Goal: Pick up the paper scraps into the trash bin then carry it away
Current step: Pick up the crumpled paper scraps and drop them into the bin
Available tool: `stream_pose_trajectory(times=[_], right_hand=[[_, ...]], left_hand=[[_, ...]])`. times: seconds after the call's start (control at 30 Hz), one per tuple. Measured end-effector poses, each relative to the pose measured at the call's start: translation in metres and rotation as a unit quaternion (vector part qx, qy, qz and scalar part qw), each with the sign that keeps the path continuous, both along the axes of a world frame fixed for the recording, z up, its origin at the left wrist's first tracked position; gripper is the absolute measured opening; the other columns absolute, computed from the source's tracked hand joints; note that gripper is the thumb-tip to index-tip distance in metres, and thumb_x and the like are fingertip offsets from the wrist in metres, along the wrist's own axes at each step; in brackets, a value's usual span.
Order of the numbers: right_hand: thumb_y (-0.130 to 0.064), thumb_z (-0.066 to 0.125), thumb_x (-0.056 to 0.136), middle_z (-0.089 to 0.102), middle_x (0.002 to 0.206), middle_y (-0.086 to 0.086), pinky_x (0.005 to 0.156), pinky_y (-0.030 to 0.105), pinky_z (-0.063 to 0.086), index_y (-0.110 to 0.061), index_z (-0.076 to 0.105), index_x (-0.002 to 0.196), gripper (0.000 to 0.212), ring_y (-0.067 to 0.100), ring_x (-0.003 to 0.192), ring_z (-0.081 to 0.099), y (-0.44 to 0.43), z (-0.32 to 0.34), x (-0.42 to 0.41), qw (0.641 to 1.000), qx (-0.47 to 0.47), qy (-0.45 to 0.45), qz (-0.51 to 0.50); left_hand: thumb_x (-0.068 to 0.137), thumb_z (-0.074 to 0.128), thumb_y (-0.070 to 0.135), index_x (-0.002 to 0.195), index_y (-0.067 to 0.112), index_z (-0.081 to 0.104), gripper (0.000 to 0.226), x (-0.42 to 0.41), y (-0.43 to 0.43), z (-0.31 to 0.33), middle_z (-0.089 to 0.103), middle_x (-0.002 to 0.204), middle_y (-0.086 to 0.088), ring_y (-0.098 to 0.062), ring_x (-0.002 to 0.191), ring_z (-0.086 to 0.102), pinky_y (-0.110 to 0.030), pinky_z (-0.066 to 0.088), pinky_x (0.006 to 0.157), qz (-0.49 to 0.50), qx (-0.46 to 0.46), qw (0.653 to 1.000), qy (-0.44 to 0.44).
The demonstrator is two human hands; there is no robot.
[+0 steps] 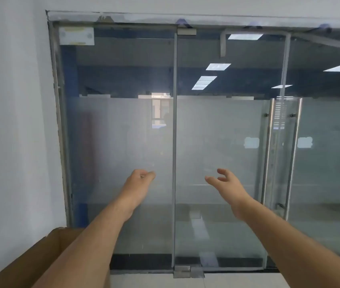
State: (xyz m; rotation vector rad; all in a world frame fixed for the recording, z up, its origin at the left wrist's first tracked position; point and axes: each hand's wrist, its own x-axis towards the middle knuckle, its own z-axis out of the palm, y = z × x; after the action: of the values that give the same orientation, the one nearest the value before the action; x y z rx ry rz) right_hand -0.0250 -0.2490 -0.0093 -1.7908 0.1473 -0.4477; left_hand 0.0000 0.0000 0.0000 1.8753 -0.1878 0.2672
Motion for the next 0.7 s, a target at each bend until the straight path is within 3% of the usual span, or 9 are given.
stream_pose_trajectory(times=[0.27, 0.57, 0.7], right_hand=[[-0.037, 0.067, 0.085, 0.041, 0.149, 0.011, 0.092, 0.034, 0.034, -0.021, 0.036, 0.147, 0.071, 0.027, 0.13, 0.046, -0.035, 0.0, 0.055, 0.999, 0.022, 0.0, 0.028], [-0.04, 0.066, 0.086, 0.043, 0.147, 0.008, 0.09, 0.035, 0.034, -0.022, 0.036, 0.146, 0.069, 0.023, 0.117, 0.048, -0.07, 0.003, 0.112, 0.999, 0.035, 0.001, 0.039], [-0.039, 0.066, 0.086, 0.043, 0.147, 0.009, 0.09, 0.036, 0.034, -0.022, 0.036, 0.146, 0.07, 0.026, 0.126, 0.047, -0.068, -0.004, 0.13, 0.998, 0.033, 0.007, 0.047]], left_hand=[[0.094, 0.049, 0.044, 0.13, 0.015, 0.051, 0.047, 0.05, -0.037, 0.001, 0.055, 0.132, -0.005, -0.024, 0.121, 0.053, -0.047, 0.042, 0.109, 0.018, 0.017, 0.999, 0.023], [0.093, 0.049, 0.048, 0.136, 0.016, 0.047, 0.054, 0.093, -0.065, -0.005, 0.053, 0.138, -0.004, -0.023, 0.123, 0.052, -0.046, 0.042, 0.108, 0.037, 0.024, 0.999, 0.029], [0.094, 0.048, 0.046, 0.138, 0.015, 0.046, 0.053, 0.11, -0.066, -0.006, 0.052, 0.138, -0.004, -0.022, 0.123, 0.052, -0.044, 0.042, 0.108, 0.039, 0.028, 0.999, 0.025]])
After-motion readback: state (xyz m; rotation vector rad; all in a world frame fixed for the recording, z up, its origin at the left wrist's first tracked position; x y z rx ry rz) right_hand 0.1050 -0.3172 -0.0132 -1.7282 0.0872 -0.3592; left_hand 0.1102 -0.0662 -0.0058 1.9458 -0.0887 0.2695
